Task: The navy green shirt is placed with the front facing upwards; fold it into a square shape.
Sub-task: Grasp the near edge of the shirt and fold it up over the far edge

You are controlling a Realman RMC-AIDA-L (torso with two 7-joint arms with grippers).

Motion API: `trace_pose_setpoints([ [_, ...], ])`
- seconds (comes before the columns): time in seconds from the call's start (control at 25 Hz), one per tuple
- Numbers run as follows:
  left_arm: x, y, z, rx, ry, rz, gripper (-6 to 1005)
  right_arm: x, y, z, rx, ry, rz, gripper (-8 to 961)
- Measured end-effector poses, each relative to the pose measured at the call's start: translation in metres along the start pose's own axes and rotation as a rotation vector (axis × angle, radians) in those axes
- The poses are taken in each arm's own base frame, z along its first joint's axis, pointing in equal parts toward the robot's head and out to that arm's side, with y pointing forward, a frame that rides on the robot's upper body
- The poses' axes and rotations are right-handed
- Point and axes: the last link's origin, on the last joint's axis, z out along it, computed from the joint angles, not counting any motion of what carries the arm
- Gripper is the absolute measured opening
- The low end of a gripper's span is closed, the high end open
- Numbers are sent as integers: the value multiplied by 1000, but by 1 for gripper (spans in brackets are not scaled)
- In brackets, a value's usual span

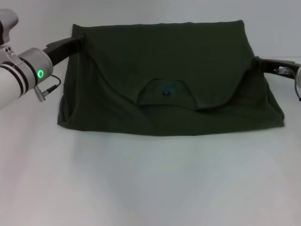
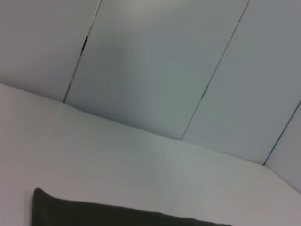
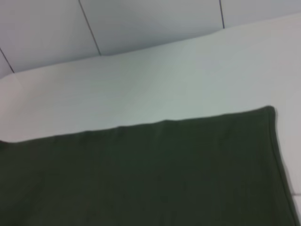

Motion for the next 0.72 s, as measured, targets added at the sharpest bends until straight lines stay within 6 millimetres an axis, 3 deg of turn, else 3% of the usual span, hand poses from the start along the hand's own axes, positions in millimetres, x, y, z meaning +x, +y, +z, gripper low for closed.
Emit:
trace_pose_setpoints([
  [0.44,-12,2,-1,14,-23,10,163,16,5,4,24,27,-18,132],
  [0.6,-10,-5,-5,28,-4,-1,171,16,5,3,14,26,-28,267],
  [0.72,-5,-9,-12,11,23,-6,397,11,6,0,-15,12,-39,367],
])
